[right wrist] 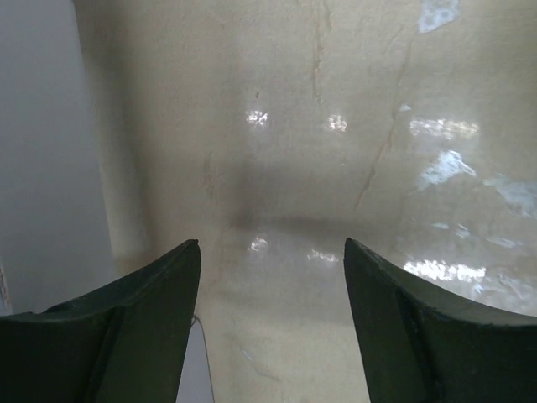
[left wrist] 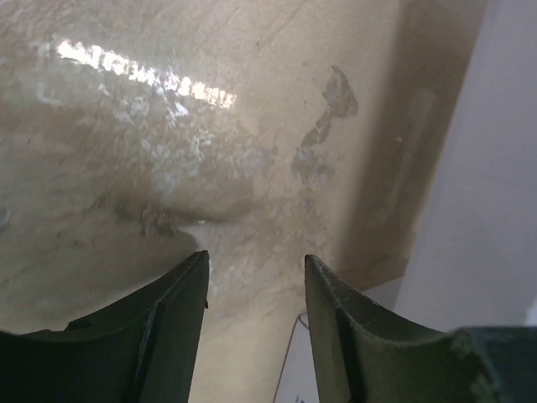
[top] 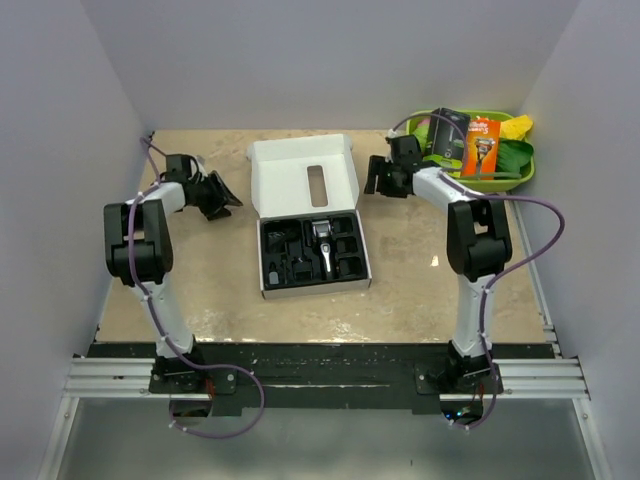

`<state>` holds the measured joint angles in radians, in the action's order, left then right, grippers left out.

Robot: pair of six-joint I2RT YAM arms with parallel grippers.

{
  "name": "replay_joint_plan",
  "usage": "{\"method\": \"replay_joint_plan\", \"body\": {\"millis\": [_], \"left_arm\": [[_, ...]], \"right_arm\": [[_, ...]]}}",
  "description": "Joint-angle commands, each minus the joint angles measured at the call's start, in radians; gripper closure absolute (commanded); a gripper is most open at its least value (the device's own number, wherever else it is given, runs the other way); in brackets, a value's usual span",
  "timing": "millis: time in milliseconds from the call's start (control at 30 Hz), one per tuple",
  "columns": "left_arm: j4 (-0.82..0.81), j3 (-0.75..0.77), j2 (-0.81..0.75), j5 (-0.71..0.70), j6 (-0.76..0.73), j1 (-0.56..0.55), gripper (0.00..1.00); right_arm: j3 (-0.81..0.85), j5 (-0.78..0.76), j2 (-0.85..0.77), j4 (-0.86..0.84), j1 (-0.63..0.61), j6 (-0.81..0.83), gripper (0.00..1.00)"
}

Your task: Sort the hair-cutting tools

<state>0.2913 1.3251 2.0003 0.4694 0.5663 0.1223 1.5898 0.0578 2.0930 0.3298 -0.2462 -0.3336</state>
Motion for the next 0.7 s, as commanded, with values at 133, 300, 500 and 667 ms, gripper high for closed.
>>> {"method": "replay_joint_plan", "body": {"millis": [133,300,500,667], "left_arm": [[-0.093,0.109,0.132,0.112,0.032,0.004,0.63],[-0.141,0.128,0.207,0.159,0.059,-0.003,0.81],[-0.196,0.184,0.301,0.276,0.102,-0.03,0.97],[-0.365,0.178,0.341,0.368,0.193,-0.041,1.0]], "right_arm": [[0.111,0.146,0.096,-0.1,0.005,-0.018,0.71],[0.144,0.172,0.15,-0.113,0.007,-0.024,1.0],[0.118,0.318,0.196,-0.221,0.022,-0.061,1.0],[0.082,0.543,0.223,-0.389,0.047,-0.114,1.0]]}}
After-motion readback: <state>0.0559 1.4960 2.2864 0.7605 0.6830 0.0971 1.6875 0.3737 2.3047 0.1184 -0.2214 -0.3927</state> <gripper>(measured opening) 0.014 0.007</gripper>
